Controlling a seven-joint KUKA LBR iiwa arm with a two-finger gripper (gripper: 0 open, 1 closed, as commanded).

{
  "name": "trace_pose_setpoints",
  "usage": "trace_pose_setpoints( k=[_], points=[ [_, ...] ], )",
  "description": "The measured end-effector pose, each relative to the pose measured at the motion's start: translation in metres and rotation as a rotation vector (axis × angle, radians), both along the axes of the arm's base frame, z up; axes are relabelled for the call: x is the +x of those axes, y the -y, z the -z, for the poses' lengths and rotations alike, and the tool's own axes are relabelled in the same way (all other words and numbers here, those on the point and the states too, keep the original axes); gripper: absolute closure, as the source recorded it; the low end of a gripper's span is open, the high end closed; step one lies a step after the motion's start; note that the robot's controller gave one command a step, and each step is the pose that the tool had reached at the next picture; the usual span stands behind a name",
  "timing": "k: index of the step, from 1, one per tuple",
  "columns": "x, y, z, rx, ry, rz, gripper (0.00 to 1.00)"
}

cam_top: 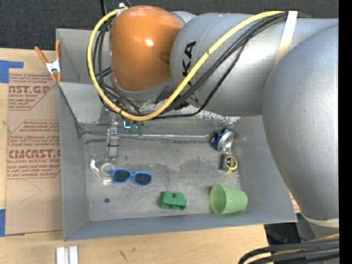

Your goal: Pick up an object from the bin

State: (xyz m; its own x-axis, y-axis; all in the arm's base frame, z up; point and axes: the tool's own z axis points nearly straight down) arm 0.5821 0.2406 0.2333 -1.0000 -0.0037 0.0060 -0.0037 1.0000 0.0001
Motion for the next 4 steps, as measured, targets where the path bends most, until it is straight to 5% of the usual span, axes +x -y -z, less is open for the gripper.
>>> trace_pose_setpoints(
  k=[1, 2, 3, 4],
  points=[
    [-0.03, 0.048, 0.128, -0.003, -0.001, -0.079, 0.0],
    [-0.025, 0.08, 0.166, -0.001, 0.003, -0.12, 0.0],
    [-0.025, 0.078, 0.164, 0.002, 0.007, -0.122, 1.0],
    [-0.031, 0.081, 0.003, 0.002, 0.017, -0.171, 1.0]
  ],
)
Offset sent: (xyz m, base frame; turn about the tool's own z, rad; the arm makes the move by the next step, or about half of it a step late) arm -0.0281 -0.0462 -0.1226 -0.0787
